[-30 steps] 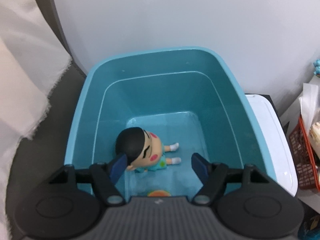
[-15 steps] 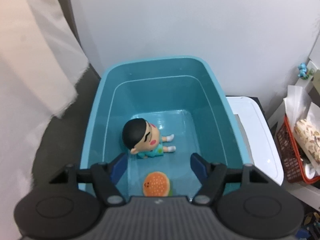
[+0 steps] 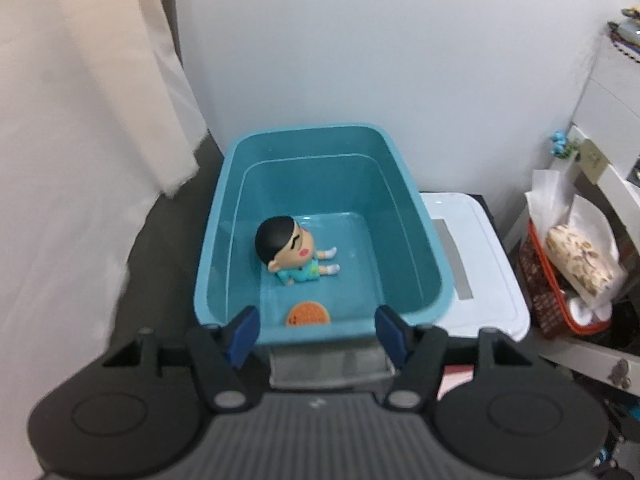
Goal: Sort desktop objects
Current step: 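Withdraw the left tool from the bin back toward the desk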
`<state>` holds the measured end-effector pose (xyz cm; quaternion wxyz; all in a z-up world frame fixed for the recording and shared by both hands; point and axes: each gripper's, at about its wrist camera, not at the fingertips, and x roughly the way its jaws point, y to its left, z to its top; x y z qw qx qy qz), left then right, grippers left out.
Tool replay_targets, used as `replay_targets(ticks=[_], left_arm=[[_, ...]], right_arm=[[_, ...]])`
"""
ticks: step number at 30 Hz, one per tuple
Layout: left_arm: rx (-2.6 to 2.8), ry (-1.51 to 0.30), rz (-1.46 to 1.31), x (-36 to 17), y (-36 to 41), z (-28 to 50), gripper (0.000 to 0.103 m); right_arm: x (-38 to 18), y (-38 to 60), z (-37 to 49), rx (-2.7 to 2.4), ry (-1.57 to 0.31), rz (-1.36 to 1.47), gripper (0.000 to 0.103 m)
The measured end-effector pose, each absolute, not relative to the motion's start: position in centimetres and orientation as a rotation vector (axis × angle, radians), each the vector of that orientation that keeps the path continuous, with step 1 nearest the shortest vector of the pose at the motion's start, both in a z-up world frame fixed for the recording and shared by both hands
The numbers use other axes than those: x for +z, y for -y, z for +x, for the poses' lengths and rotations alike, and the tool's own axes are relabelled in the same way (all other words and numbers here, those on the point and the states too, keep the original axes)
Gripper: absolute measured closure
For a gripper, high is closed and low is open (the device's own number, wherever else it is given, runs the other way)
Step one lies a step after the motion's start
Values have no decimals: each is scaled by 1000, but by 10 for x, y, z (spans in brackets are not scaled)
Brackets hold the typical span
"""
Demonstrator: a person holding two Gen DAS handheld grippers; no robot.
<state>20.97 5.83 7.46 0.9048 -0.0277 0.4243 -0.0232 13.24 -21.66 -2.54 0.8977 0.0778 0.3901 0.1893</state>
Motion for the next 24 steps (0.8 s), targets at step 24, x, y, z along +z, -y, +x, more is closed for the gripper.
replay_targets(ticks=[24], left_arm=[[-175, -784, -64, 60, -21, 114, 28]], right_arm=[[2, 216, 84, 357, -705, 89, 12]])
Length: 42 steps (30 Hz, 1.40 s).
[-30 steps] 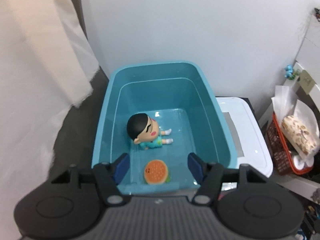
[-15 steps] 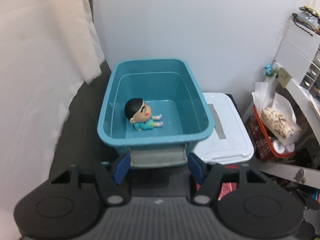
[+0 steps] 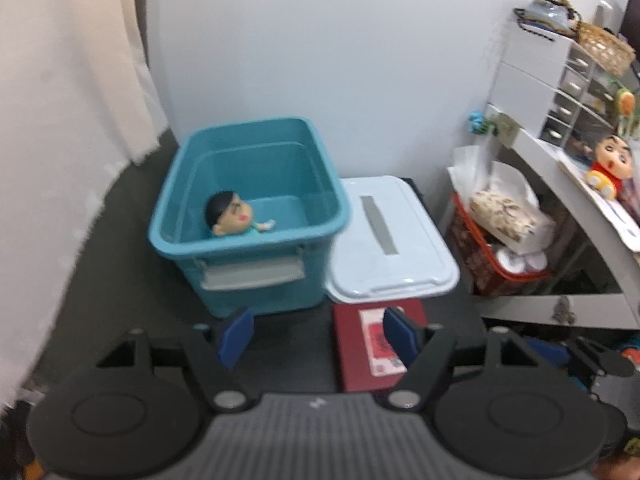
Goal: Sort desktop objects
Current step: 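Withdraw the left tool from the bin back toward the desk, then move the right tool to the red box with the calligraphy label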
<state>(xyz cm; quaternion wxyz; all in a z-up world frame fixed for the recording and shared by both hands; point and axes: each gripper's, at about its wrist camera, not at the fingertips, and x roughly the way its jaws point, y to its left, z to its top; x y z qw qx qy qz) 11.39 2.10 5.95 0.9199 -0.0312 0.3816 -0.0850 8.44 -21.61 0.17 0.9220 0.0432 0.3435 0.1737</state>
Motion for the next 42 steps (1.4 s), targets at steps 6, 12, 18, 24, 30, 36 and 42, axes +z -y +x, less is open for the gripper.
replay_targets(ticks=[6, 12, 18, 24, 30, 36, 42], left_arm=[[-202, -780, -99, 43, -12, 101, 23], [-222, -784, -140, 28, -4, 95, 15], [-214, -795, -149, 14, 0, 96, 8], [-205, -810, -144, 1, 0, 100, 7], [-221, -823, -147, -9, 2, 105, 9], [-234, -818, -150, -15, 6, 111, 9], [-255, -814, -145, -24, 8, 118, 9]], right_arm=[[8, 223, 75, 350, -676, 97, 2], [7, 222, 67, 365, -671, 85, 0], [6, 221, 65, 365, -688, 95, 0], [1, 221, 69, 341, -703, 87, 0], [-3, 219, 73, 351, -726, 91, 0], [-8, 218, 78, 338, -744, 94, 0], [-16, 217, 86, 324, -773, 100, 0]])
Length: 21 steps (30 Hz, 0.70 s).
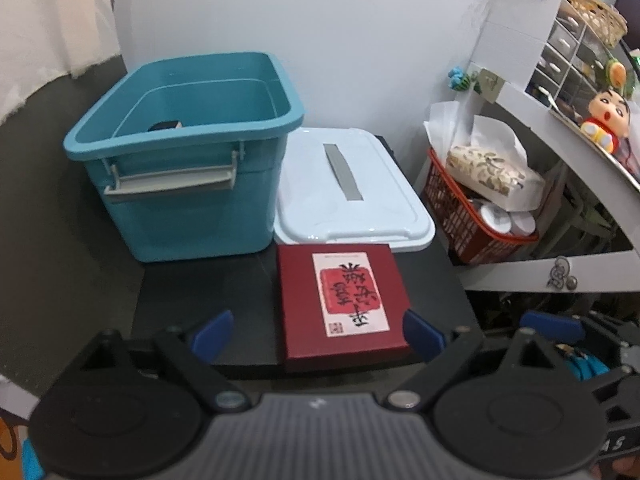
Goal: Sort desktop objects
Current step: 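Move the right tool to the red box with the calligraphy label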
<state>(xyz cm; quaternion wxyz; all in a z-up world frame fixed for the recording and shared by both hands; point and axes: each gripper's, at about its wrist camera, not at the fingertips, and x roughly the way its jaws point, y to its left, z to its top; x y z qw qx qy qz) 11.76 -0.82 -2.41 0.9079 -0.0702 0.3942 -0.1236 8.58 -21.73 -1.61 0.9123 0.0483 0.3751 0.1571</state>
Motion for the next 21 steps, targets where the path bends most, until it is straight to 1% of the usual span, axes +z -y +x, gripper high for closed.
replay_targets(ticks=[8, 12, 21], left_arm=[[-270, -827, -135, -39, 9, 124, 10], [-284, -818, -121, -42, 12, 126, 12], [-308, -790, -166, -45, 5, 133, 18]], right_arm=[[-24, 214, 94, 303, -799, 98, 0], [-28, 212, 99, 292, -819, 110, 0], [-32, 210, 107, 261, -802, 111, 1]])
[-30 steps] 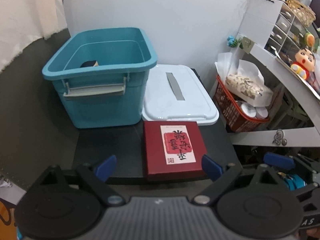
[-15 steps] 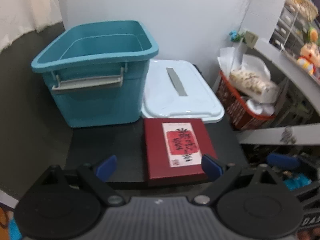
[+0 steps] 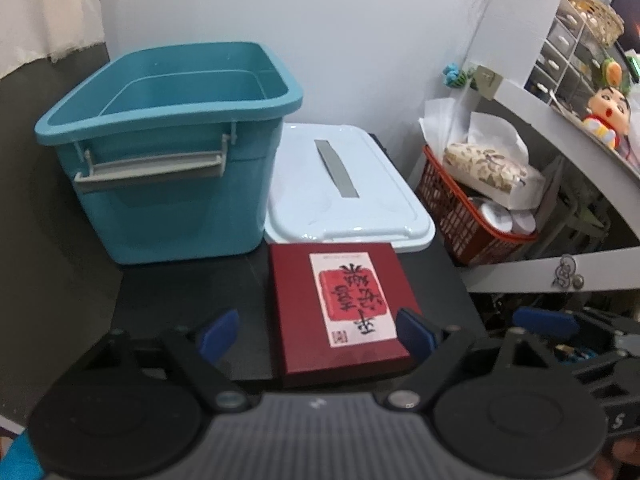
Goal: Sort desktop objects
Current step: 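Move the right tool to the red box with the calligraphy label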
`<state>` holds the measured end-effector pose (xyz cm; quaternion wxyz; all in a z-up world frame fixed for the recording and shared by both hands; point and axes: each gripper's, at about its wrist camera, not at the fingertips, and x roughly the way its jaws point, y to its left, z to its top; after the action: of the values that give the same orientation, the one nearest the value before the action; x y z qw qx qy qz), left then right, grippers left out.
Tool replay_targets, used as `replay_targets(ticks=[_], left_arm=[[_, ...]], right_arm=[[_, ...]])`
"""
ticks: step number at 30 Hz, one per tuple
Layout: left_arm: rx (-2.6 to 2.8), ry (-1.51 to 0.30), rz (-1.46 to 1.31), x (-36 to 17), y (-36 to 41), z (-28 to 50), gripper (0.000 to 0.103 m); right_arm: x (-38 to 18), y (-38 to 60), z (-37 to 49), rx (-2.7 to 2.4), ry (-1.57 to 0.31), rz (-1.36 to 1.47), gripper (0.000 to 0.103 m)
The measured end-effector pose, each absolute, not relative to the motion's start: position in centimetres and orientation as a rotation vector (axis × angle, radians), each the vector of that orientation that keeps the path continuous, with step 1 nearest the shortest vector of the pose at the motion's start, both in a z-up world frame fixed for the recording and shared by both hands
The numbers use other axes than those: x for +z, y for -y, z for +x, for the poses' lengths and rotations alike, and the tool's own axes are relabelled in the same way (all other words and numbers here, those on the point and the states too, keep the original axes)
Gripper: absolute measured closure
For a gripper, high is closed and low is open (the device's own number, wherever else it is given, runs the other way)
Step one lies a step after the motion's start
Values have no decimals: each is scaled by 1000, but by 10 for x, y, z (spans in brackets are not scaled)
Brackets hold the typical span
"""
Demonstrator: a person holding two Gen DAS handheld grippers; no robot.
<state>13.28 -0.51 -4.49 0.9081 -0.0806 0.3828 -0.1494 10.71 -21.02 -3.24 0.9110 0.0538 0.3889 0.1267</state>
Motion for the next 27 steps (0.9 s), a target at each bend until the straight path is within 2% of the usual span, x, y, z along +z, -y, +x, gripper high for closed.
replay_targets(ticks=[7, 20, 22, 26, 27], left_arm=[[-328, -798, -177, -56, -1, 144, 21], [-344, -852, -200, -79, -1, 159, 26], [-351, -858, -219, -81, -3, 160, 30], [-373, -865, -254, -81, -5, 161, 39], [-381, -866, -259, -81, -5, 161, 42]], right_arm=[[-38, 206, 120, 242, -811, 122, 6], [-53, 199, 139, 246, -854, 139, 7], [-55, 201, 141, 276, -865, 188, 18], [-61, 203, 143, 320, -892, 255, 31], [-61, 202, 143, 325, -894, 252, 39]])
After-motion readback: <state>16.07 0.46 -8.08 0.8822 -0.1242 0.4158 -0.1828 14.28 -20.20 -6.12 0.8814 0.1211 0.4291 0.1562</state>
